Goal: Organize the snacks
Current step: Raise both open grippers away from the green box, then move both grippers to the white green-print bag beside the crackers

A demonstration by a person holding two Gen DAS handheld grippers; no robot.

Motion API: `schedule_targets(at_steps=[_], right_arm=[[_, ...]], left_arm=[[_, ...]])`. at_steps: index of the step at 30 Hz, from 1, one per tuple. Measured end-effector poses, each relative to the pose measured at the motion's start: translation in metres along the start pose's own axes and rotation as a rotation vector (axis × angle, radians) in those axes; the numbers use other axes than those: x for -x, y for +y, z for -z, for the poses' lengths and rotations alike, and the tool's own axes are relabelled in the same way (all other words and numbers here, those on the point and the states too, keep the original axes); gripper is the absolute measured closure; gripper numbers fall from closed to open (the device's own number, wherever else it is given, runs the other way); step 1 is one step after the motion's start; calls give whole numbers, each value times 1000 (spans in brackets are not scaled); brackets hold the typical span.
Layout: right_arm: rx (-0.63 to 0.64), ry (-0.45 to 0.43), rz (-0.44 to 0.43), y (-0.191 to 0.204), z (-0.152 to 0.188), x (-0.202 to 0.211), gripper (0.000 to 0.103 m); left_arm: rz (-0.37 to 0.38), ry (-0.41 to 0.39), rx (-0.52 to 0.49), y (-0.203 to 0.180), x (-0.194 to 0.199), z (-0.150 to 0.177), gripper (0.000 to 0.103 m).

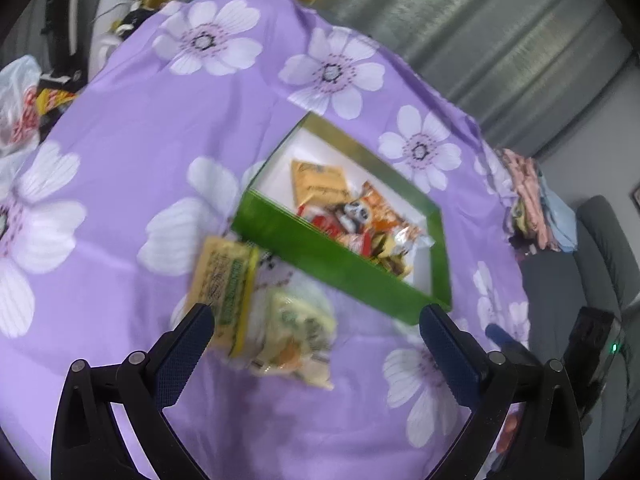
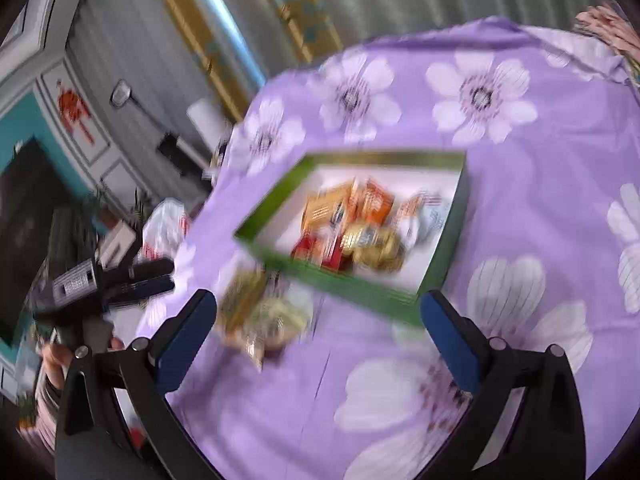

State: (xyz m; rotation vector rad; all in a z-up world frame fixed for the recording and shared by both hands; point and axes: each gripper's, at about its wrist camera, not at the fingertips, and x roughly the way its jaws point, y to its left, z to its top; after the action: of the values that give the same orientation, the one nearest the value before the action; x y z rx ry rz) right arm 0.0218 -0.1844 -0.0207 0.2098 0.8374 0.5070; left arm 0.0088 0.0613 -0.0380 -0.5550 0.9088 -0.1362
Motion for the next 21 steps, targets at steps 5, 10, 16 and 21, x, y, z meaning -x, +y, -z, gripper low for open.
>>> schedule_targets(at_steps=[5, 10, 16, 21], right_arm=[[46, 112, -16, 16, 37, -20, 1], [46, 181, -42, 25, 58, -45, 1], [112, 209, -45, 43, 68, -68, 1], [175, 213, -49, 55, 70, -85, 1]], left_arm=[[-35, 28, -13, 12, -3, 25, 1], [-100, 40, -50, 21, -9, 46, 1], [-114, -16, -124, 24, -9, 59, 1], [-63, -26, -146, 25, -15, 60, 1]])
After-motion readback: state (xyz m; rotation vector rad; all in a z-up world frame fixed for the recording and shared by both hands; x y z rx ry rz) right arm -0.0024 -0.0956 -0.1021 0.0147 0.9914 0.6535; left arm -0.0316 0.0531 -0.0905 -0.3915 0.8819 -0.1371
